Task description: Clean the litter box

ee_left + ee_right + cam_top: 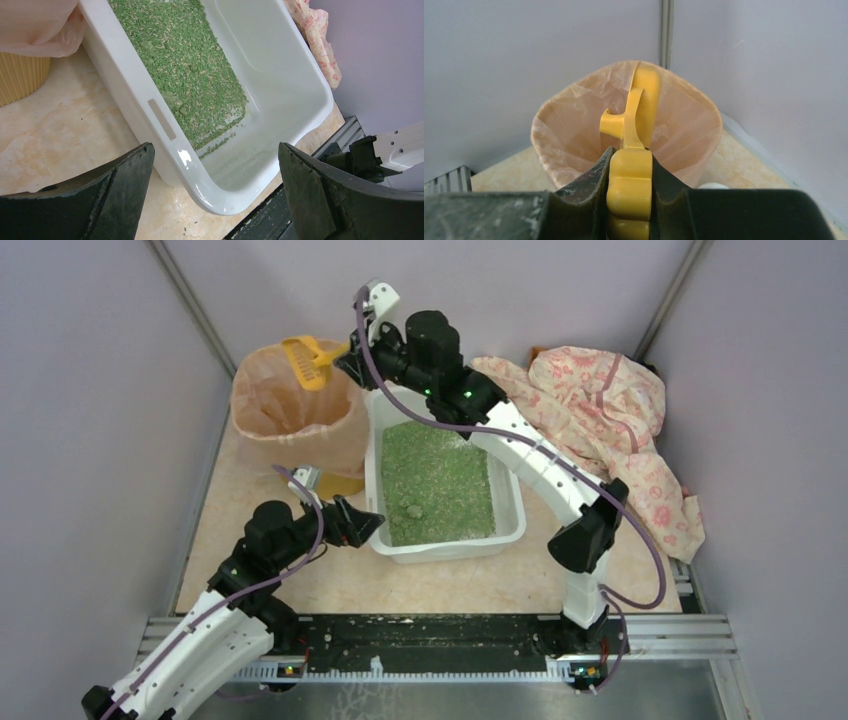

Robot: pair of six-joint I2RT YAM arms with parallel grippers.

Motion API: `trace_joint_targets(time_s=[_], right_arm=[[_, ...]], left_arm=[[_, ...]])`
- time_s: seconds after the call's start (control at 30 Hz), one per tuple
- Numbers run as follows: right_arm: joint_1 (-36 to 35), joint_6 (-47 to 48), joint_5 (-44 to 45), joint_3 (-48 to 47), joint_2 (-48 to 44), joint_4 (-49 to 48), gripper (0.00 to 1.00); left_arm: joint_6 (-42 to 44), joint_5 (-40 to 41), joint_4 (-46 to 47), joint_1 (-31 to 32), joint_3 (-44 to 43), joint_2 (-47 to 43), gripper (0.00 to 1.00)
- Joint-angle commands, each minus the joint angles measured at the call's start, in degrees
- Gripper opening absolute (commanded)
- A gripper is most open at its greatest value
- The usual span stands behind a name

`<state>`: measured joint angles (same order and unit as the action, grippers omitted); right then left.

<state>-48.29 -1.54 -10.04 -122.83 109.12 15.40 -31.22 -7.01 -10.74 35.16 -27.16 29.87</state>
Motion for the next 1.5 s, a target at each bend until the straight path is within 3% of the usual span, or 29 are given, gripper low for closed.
trace_joint_targets(time_s=[0.0,0.13,0.3,0.4,0.5,0.6,0.77,1.0,1.17,1.47], right_arm=[[0.7,-1.2,-2.1,1.1,-7.0,-6.7,0.00],[5.6,-11.6,-8.5,8.6,-13.0,-15.3,0.00],[18.4,-27.7,-12.3,24.3,-24.4,-27.2,0.00],[30.5,-34.5,-12.9,34.5,-31.4,-27.4,0.00],[38.5,-34.1,-13.7,42.3,-37.1,-21.2,0.00],[39.2,-27.1,-14.1,45.1,-38.7,-9.2,0.00],[37.6,-24.3,-16.5,56.1,-42.7,-5.2,0.00],[35.1,-18.2,-13.8,62.5,-44.2,3.6,0.00],[32.1,-14.7,-10.6,61.8,-40.2,6.2,0.00],[28.9,-14.6,-7.1,61.3,-28.7,1.8,0.00]], left_arm=[[0.7,0.1,0.6,0.3,-0.5,-0.1,0.99],[0.6,-0.2,0.6,0.3,-0.5,0.0,0.99],[0.5,-0.5,0.8,0.2,-0.3,0.2,0.99],[0.9,-0.4,1.8,0.3,-0.1,0.8,0.99],[1.0,-0.9,3.4,0.2,-0.2,2.3,0.99],[1.1,-2.0,5.9,0.2,-0.9,5.1,0.99],[2.2,-4.0,8.4,0.2,-3.6,11.1,0.99],[2.6,-5.2,11.5,0.2,-4.8,14.5,0.99],[2.7,-4.8,12.3,0.2,-4.9,14.7,0.99],[4.0,-1.7,6.9,0.2,-5.5,11.8,0.99]])
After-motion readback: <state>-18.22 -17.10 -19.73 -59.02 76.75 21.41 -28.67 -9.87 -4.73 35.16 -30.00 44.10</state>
